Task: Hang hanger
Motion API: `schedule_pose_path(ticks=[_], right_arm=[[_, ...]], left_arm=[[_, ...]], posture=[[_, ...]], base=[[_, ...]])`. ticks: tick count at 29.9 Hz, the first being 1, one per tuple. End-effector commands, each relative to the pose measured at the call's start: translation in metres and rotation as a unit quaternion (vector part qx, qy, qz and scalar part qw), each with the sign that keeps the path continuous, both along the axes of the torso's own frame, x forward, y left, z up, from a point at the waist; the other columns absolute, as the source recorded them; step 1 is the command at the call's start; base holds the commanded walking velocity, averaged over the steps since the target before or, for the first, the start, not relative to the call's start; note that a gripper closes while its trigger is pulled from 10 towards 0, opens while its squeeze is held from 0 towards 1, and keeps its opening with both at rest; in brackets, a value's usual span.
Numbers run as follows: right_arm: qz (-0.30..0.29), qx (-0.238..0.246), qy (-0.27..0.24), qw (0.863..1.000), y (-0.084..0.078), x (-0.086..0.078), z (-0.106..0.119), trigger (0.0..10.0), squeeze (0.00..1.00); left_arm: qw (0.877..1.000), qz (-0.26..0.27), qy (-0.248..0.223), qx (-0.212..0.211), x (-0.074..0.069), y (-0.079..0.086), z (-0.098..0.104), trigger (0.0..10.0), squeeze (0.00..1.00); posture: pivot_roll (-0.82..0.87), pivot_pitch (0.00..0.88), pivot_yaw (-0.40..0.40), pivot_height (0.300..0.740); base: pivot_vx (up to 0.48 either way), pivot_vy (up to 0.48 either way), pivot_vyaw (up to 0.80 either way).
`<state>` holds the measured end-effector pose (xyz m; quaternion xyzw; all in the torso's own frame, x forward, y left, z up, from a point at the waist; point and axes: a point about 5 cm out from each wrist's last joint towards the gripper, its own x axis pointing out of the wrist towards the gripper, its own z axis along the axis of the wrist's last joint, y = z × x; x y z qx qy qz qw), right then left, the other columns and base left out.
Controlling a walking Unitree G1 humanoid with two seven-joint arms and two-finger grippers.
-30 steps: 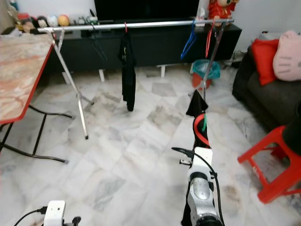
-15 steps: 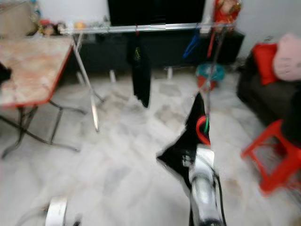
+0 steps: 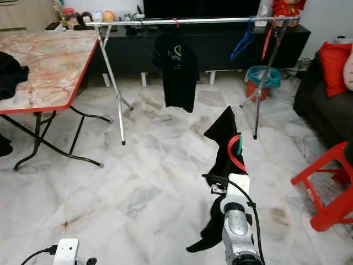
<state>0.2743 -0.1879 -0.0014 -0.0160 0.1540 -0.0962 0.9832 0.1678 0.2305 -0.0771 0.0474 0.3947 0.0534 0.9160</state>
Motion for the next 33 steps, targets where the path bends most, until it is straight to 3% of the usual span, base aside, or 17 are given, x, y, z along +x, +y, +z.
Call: schedule_pose_path(ticks=[1, 7, 9, 11, 13, 16, 19, 25, 29, 32, 33], right_arm=[[0.025, -0.01, 0.005, 1.0, 0.0, 0.006, 0.004, 10.0, 0.0], [0.083, -0.032, 0.041, 0.995, -0.004, 0.013, 0.005, 10.0, 0.0], [0.09, -0.031, 0.038, 0.995, -0.004, 0.014, 0.007, 10.0, 0.0], [0.125, -0.047, 0.039, 0.99, -0.003, 0.021, 0.014, 10.0, 0.0], [0.157, -0.061, 0.057, 0.984, -0.002, 0.023, 0.014, 10.0, 0.0], [0.18, -0.066, 0.062, 0.98, 0.001, 0.023, 0.014, 10.0, 0.0], [0.253, -0.094, 0.076, 0.96, 0.002, 0.027, 0.019, 10.0, 0.0], [0.318, -0.096, 0.077, 0.94, -0.001, 0.032, 0.031, 10.0, 0.0], [0.436, -0.092, 0.079, 0.892, 0.003, 0.023, 0.036, 10.0, 0.0], [0.481, -0.084, 0.084, 0.868, 0.001, 0.02, 0.041, 10.0, 0.0], [0.481, -0.084, 0.084, 0.868, 0.001, 0.02, 0.041, 10.0, 0.0]], left_arm=[[0.999, -0.028, -0.041, 0.015, 0.014, 0.005, 0.011, 10.0, 0.0], [0.981, -0.114, -0.145, 0.055, 0.044, 0.009, 0.041, 10.0, 0.0], [0.978, -0.125, -0.156, 0.061, 0.047, 0.009, 0.045, 10.0, 0.0], [0.964, -0.161, -0.2, 0.075, 0.058, 0.006, 0.059, 10.0, 0.0], [0.954, -0.181, -0.224, 0.079, 0.064, 0.001, 0.068, 10.0, 0.0], [0.952, -0.183, -0.234, 0.078, 0.067, -0.001, 0.071, 10.0, 0.0], [0.938, -0.198, -0.271, 0.081, 0.079, -0.006, 0.088, 10.0, 0.0], [0.921, -0.234, -0.299, 0.082, 0.088, -0.014, 0.104, 10.0, 0.0], [0.896, -0.296, -0.32, 0.083, 0.099, -0.025, 0.124, 10.0, 0.0], [0.884, -0.335, -0.314, 0.083, 0.103, -0.029, 0.132, 10.0, 0.0], [0.884, -0.335, -0.314, 0.083, 0.103, -0.029, 0.132, 10.0, 0.0]], posture=[[-0.02, 0.0, 0.003, 0.74], [-0.01, 0.004, 0.003, 0.74], [-0.01, 0.004, 0.003, 0.74], [-0.01, 0.002, 0.002, 0.74], [-0.01, 0.002, 0.002, 0.74], [-0.01, 0.001, 0.001, 0.74], [-0.01, 0.0, 0.002, 0.74], [-0.01, 0.0, 0.002, 0.74], [-0.01, 0.0, 0.0, 0.74], [0.0, 0.0, -0.003, 0.74], [0.0, 0.0, -0.003, 0.74]], base=[[0.0, 0.0, 0.0], [0.0, 0.0, 0.0], [0.0, 0.0, 0.0], [0.0, 0.0, 0.0], [0.0, 0.0, 0.0], [0.0, 0.0, 0.0], [0.0, 0.0, 0.0], [0.0, 0.0, 0.0], [0.0, 0.0, 0.0], [0.0, 0.0, 0.0], [0.0, 0.0, 0.0]])
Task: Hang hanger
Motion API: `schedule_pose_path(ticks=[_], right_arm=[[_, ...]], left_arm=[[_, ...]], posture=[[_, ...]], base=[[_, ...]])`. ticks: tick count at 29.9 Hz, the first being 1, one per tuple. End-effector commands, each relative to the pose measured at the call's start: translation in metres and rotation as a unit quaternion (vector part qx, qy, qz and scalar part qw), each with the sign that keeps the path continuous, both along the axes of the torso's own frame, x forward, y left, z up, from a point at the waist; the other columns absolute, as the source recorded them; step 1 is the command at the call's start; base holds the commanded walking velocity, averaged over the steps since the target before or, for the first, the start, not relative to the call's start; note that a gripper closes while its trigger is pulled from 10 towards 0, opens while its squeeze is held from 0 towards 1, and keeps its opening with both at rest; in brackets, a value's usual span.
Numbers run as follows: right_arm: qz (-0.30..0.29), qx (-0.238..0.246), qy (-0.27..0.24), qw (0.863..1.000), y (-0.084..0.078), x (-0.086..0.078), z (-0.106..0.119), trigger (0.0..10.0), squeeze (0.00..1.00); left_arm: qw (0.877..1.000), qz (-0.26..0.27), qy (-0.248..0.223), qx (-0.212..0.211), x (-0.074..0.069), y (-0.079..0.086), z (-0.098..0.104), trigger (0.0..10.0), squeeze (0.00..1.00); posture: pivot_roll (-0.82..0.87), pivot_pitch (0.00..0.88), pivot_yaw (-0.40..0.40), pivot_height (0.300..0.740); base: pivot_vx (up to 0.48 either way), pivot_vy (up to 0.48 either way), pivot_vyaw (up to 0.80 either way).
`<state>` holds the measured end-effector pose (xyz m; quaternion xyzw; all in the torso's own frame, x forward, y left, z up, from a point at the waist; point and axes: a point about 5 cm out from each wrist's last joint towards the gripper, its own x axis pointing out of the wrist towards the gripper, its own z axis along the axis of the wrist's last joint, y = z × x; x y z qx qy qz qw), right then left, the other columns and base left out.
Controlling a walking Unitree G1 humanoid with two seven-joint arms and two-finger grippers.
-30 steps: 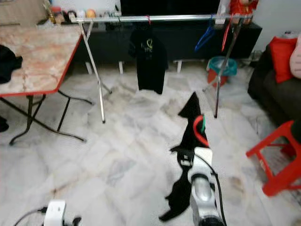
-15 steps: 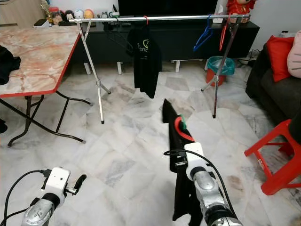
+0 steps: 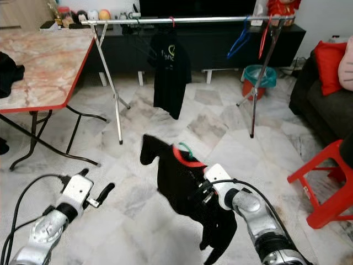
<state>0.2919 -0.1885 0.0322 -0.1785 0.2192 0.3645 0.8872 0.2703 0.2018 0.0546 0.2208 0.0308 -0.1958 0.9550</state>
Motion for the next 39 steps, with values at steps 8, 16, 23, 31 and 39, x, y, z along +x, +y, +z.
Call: schedule_pose_path(ticks=[8, 16, 23, 31, 39], right_arm=[[0.121, -0.01, 0.029, 0.992, -0.006, -0.003, 0.015, 10.0, 0.0], [0.187, -0.022, 0.073, 0.979, -0.017, 0.001, 0.026, 10.0, 0.0], [0.248, -0.008, 0.105, 0.963, -0.014, -0.001, 0.034, 10.0, 0.0], [0.303, 0.018, 0.12, 0.945, -0.008, -0.002, 0.041, 10.0, 0.0], [0.304, 0.014, 0.113, 0.946, -0.004, 0.001, 0.042, 10.0, 0.0]], left_arm=[[0.994, -0.091, 0.017, 0.051, 0.007, -0.011, 0.016, 10.0, 0.0], [0.951, -0.272, 0.095, 0.108, -0.016, -0.03, 0.024, 10.0, 0.0], [0.935, -0.326, 0.096, 0.1, -0.011, -0.044, 0.048, 10.0, 1.0], [0.933, -0.335, 0.109, 0.072, -0.005, -0.059, 0.058, 10.0, 0.76], [0.912, -0.366, 0.175, 0.064, -0.016, -0.062, 0.05, 10.0, 0.0]], posture=[[0.01, 0.0, -0.01, 0.74], [0.02, 0.008, -0.018, 0.74], [0.02, 0.026, -0.028, 0.74], [0.02, 0.004, -0.042, 0.74], [0.02, 0.0, -0.046, 0.74]], base=[[0.0, 0.0, 0.0], [0.0, 0.0, 0.0], [0.0, 0.0, 0.0], [0.0, 0.0, 0.0], [0.0, 0.0, 0.0]])
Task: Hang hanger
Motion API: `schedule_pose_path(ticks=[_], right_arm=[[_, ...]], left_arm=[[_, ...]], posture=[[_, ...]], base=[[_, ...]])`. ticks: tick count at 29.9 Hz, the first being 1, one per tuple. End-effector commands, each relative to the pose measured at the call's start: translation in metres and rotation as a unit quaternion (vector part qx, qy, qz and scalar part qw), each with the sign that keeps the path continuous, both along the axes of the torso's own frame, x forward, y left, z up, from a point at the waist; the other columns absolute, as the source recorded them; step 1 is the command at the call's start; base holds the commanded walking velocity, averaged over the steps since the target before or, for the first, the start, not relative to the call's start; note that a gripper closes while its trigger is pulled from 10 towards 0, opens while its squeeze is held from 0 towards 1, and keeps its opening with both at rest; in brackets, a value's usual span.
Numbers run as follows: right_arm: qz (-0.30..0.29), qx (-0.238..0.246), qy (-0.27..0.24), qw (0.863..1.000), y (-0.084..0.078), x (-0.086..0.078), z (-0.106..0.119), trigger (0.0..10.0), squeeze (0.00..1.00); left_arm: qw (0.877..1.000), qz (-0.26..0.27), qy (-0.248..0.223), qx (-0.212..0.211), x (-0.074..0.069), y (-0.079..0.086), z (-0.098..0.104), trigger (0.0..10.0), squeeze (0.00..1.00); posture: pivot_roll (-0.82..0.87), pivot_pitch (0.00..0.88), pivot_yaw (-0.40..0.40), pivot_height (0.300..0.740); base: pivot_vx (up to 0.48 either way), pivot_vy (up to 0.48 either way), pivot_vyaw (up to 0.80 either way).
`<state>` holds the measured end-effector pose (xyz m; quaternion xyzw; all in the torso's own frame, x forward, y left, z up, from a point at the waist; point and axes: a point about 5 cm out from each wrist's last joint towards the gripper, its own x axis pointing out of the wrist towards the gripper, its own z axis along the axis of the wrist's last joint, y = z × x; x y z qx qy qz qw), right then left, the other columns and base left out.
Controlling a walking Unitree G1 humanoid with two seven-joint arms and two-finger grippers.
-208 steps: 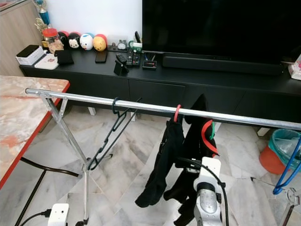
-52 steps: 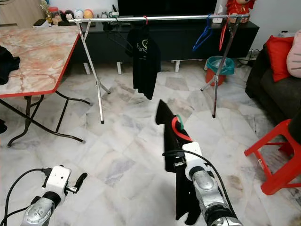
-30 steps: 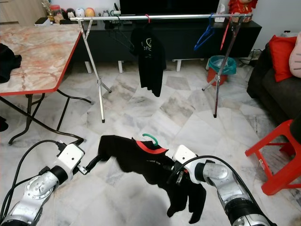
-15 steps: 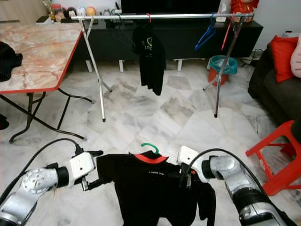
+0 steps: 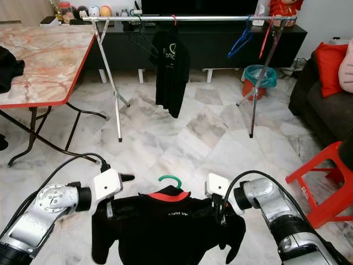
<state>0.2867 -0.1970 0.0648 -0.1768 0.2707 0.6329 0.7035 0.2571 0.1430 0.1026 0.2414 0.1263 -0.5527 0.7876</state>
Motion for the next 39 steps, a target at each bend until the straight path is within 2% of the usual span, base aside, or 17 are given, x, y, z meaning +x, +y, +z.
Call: schedule_pose_path(ticks=[1, 6, 11, 18, 19, 20, 21, 39], right_arm=[[0.009, 0.012, -0.02, 1.0, 0.005, 0.007, 0.009, 10.0, 0.0], [0.016, 0.012, -0.022, 1.0, 0.008, 0.007, 0.009, 10.0, 0.0], [0.05, 0.032, -0.007, 0.998, 0.018, 0.002, 0.008, 10.0, 0.0], [0.051, 0.029, -0.004, 0.998, 0.02, 0.0, 0.004, 10.0, 0.0], [0.051, 0.029, -0.003, 0.998, 0.02, 0.0, 0.004, 10.0, 0.0], [0.051, 0.028, -0.003, 0.998, 0.02, 0.0, 0.004, 10.0, 0.0], [0.051, 0.026, -0.003, 0.998, 0.02, 0.0, 0.003, 10.0, 0.0], [0.043, 0.035, -0.01, 0.998, 0.027, 0.002, 0.003, 10.0, 0.0]], left_arm=[[1.0, -0.015, 0.013, -0.003, -0.004, -0.004, 0.002, 10.0, 0.0], [0.999, -0.013, 0.024, -0.023, -0.005, -0.009, 0.003, 10.0, 0.0], [0.998, -0.007, 0.018, -0.052, 0.0, -0.021, 0.009, 10.0, 0.0], [0.998, -0.023, 0.033, -0.057, -0.005, -0.028, 0.009, 10.0, 0.0], [0.998, -0.023, 0.034, -0.057, -0.005, -0.028, 0.009, 9.4, 0.0], [0.997, -0.021, 0.035, -0.059, -0.005, -0.027, 0.009, 3.5, 0.0], [0.997, -0.02, 0.035, -0.059, -0.005, -0.027, 0.009, 0.0, 0.0], [0.996, -0.033, 0.057, -0.058, -0.01, -0.029, 0.008, 0.0, 0.0]], posture=[[0.02, 0.0, -0.046, 0.74], [0.02, 0.0, -0.048, 0.74], [0.02, 0.0, -0.049, 0.74], [0.02, 0.0, -0.046, 0.74], [0.02, 0.0, -0.046, 0.74], [0.02, 0.0, -0.046, 0.74], [0.02, 0.0, -0.046, 0.74], [0.02, 0.0, -0.037, 0.74]], base=[[0.0, 0.0, 0.0], [0.0, 0.0, 0.0], [0.0, 0.0, 0.0], [0.0, 0.0, 0.0], [0.0, 0.0, 0.0], [0.0, 0.0, 0.0], [0.0, 0.0, 0.0], [0.0, 0.0, 0.0]])
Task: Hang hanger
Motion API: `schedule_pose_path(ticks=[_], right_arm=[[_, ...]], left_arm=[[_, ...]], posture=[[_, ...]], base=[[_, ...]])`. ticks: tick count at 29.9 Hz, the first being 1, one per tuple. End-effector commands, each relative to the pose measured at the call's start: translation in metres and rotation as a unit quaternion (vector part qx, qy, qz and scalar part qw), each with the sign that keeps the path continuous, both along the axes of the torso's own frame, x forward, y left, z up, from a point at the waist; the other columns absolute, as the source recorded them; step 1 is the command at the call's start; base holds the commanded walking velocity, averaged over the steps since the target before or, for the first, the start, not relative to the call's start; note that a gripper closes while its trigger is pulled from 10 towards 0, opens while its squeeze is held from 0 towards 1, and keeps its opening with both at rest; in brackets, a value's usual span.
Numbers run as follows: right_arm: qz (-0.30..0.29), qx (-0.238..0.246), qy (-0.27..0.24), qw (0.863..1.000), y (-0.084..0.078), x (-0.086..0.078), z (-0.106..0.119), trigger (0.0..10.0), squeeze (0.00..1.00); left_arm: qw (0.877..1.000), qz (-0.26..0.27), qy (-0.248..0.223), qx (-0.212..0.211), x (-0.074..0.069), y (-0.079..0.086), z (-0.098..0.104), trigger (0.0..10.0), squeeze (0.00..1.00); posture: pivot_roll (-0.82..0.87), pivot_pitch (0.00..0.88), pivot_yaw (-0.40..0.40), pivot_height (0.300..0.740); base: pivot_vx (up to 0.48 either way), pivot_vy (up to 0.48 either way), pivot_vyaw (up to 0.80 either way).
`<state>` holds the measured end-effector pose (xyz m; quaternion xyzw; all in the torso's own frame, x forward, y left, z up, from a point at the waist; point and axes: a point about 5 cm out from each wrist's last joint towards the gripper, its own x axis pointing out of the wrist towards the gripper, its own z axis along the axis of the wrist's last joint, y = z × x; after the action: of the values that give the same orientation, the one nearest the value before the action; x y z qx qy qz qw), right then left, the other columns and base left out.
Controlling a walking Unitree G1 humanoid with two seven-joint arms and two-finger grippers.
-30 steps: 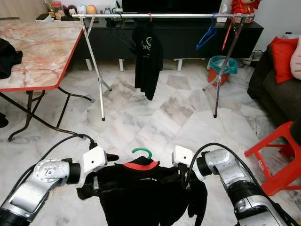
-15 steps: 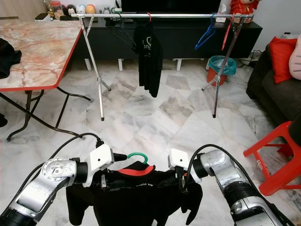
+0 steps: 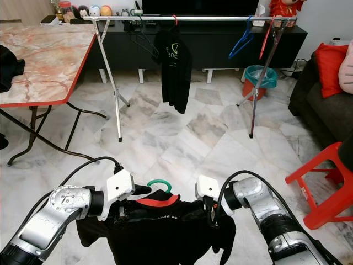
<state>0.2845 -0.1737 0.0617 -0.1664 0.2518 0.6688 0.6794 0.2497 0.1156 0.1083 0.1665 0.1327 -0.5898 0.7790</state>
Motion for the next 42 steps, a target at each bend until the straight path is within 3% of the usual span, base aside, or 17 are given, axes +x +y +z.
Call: schedule_pose_path(ticks=[1, 38, 39, 40, 41, 42], right_arm=[[0.002, 0.012, -0.017, 1.0, 0.0044, 0.0042, 0.0068, 10.0, 0.0], [-0.021, 0.034, -0.043, 0.998, 0.011, 0.0123, 0.0135, 10.0, 0.0], [-0.022, 0.036, -0.04, 0.998, 0.011, 0.0119, 0.0129, 10.0, 0.27], [-0.023, 0.038, -0.038, 0.998, 0.0112, 0.0117, 0.0128, 10.0, 0.94], [-0.023, 0.038, -0.038, 0.998, 0.0112, 0.0117, 0.0128, 10.0, 0.94], [-0.027, 0.038, -0.038, 0.998, 0.0108, 0.0119, 0.0126, 10.0, 1.0]], left_arm=[[1.0, -0.011, 0.001, -0.001, -0.0032, -0.0021, 0.0027, 0.0, 0.0], [1.0, -0.023, -0.003, 0.008, -0.0078, -0.0018, 0.002, 0.0, 0.0], [1.0, -0.022, -0.006, 0.009, -0.0068, -0.0017, 0.0024, 0.0, 0.0], [1.0, -0.023, -0.007, 0.009, -0.0067, -0.0018, 0.0024, 0.0, 0.0], [1.0, -0.023, -0.007, 0.009, -0.0067, -0.0018, 0.0024, 0.0, 0.0], [1.0, -0.023, -0.007, 0.009, -0.0068, -0.002, 0.0022, 0.0, 0.0]], posture=[[0.02, 0.0, -0.037, 0.74], [0.01, 0.015, -0.029, 0.74], [0.01, 0.014, -0.029, 0.74], [0.01, 0.014, -0.029, 0.74], [0.01, 0.014, -0.029, 0.74], [0.01, 0.012, -0.029, 0.74]], base=[[0.0, 0.0, 0.0], [0.0, 0.0, 0.0], [0.0, 0.0, 0.0], [0.0, 0.0, 0.0], [0.0, 0.0, 0.0], [0.0, 0.0, 0.0]])
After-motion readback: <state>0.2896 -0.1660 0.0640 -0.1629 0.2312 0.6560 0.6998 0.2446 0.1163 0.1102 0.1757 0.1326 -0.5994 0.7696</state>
